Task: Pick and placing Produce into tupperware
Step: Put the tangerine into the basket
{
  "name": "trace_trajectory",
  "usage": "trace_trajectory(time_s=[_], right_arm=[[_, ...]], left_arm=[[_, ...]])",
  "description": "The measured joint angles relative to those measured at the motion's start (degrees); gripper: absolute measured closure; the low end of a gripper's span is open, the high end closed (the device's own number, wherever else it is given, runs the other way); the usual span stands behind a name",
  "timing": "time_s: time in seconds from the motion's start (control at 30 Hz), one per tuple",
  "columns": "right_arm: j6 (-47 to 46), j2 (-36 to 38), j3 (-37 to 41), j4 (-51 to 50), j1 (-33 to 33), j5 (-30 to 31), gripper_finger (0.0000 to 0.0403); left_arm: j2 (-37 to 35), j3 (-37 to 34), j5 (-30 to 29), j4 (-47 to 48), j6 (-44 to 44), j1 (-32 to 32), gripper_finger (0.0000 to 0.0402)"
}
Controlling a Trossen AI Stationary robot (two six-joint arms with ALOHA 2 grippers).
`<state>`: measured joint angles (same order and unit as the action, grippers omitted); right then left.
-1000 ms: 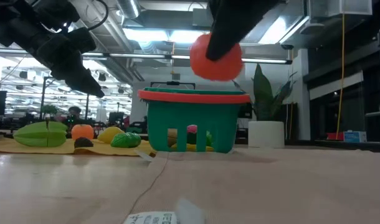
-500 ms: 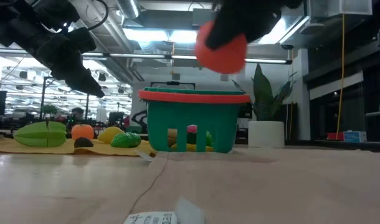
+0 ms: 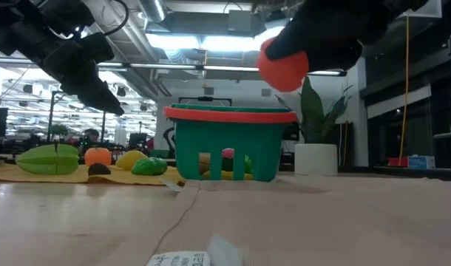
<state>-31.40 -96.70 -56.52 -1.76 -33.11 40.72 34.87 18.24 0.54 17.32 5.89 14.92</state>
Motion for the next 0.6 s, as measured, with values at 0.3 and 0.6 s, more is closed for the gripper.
trace_trajectory(time_s=[0.3, 0.6], right_arm=[[12.44, 13.34, 15.67, 17.5, 0.83, 0.19, 0.0165], [19.78, 17.19, 27.06, 36.25, 3.39, -0.27, 0.0165]], left_arm=[[-0.01, 0.0, 0.0, -0.46, 0.07, 0.01, 0.014], [0.0, 0.0, 0.0, -0.87, 0.17, 0.0, 0.014]])
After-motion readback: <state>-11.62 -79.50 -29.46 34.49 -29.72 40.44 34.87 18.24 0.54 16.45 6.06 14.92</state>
